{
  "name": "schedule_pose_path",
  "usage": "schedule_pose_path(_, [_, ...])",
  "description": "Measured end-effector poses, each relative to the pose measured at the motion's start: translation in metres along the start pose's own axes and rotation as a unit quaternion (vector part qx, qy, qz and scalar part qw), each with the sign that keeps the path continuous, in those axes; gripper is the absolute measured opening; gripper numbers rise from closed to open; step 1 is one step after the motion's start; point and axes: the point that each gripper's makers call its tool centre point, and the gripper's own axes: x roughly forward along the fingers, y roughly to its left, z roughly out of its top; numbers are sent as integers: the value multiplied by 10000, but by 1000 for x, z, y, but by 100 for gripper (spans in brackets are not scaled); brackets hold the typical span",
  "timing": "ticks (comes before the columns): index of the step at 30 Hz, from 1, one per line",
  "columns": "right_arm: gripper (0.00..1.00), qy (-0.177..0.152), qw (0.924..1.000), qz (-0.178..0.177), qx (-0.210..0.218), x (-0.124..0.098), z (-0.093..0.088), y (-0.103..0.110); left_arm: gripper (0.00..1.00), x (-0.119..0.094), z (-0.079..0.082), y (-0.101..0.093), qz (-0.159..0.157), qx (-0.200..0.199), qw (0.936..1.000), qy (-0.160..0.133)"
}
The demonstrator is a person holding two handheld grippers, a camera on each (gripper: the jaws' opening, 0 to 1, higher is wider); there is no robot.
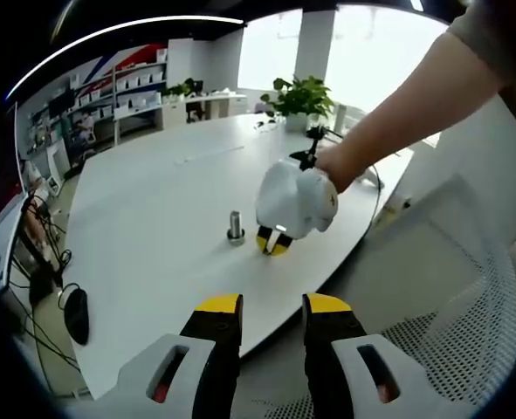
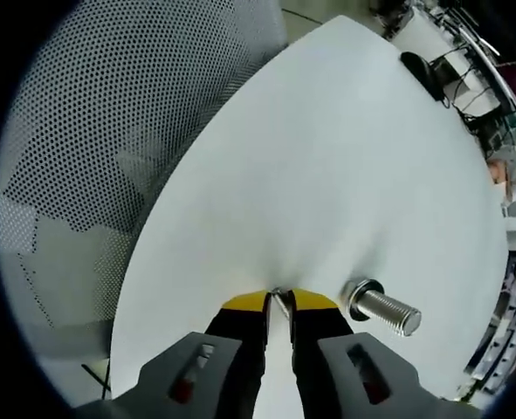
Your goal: Place the washer onto the threaded stud by aligning its center hole with the stud, sliding it down to the base, and recovering from edge contact or off-axis alignment until the washer reaches the visible bottom stop.
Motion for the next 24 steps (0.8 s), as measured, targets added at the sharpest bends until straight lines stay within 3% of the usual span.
schedule_pose_path(5, [12,97,9990,-26,-446,0,-6,1,25,-1,1,1,20,-10,10000,-18])
schedule_pose_path(12, [11,16,9987,69,-499,4,-1,3,25,-1,2,1,21,-12,10000,-51])
schedule_pose_path(20, [10,-45,9999,-80,-85,2,-6,-4,25,0,1,1,17,-11,10000,-17])
schedule_pose_path(24, [9,-244,9979,-451,408,-4,-10,-14,25,0,0,1,13,-13,10000,10])
